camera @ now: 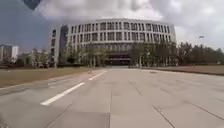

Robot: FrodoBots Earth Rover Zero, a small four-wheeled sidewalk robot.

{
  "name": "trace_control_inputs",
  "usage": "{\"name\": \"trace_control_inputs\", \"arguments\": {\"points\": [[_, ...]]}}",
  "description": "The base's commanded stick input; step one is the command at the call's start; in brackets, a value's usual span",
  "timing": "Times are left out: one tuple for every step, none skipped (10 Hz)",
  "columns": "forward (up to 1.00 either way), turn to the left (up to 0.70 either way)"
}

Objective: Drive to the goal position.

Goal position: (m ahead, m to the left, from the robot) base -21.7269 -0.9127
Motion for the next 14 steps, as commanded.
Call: {"name": "trace_control_inputs", "arguments": {"points": [[0.70, 0.00], [0.70, 0.00], [0.70, 0.00], [0.70, 0.00], [0.70, 0.00], [0.70, 0.00], [0.70, 0.00], [0.70, -0.02], [0.70, -0.19], [0.70, -0.26], [0.70, -0.13], [0.70, 0.00], [0.70, 0.00], [0.70, 0.00]]}}
